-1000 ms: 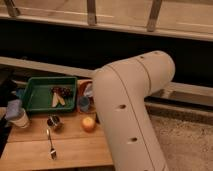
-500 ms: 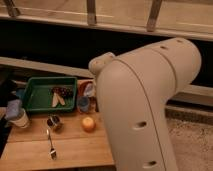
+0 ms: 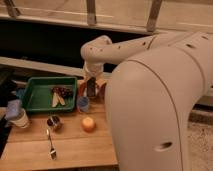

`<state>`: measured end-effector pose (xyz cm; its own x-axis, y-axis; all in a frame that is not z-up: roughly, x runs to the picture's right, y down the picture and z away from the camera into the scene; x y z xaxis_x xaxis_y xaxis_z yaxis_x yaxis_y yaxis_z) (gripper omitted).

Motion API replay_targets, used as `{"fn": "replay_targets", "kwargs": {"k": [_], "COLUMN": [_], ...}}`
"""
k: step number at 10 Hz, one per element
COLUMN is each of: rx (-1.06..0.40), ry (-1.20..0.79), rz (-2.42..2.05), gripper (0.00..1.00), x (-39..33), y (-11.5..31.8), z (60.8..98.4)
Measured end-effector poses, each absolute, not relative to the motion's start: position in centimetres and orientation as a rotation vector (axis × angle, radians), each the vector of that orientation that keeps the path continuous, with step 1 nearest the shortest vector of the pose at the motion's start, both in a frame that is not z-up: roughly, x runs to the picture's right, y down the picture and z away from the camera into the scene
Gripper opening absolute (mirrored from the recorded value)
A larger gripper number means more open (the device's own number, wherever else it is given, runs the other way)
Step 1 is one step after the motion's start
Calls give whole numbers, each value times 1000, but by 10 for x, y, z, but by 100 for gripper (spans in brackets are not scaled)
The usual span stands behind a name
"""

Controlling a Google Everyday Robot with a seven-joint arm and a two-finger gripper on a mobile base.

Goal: Place eraser in tray

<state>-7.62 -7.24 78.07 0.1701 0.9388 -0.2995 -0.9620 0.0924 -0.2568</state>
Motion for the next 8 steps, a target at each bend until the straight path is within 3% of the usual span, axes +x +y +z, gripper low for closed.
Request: {"fn": "replay_targets", "kwargs": {"k": [3,8], "rx": [-501,-502], "ry": [-53,-62], "rz": [1352,1348], "gripper": [0,0], "x": [-130,-128], "y": [-85,-84], "z": [774,774]}}
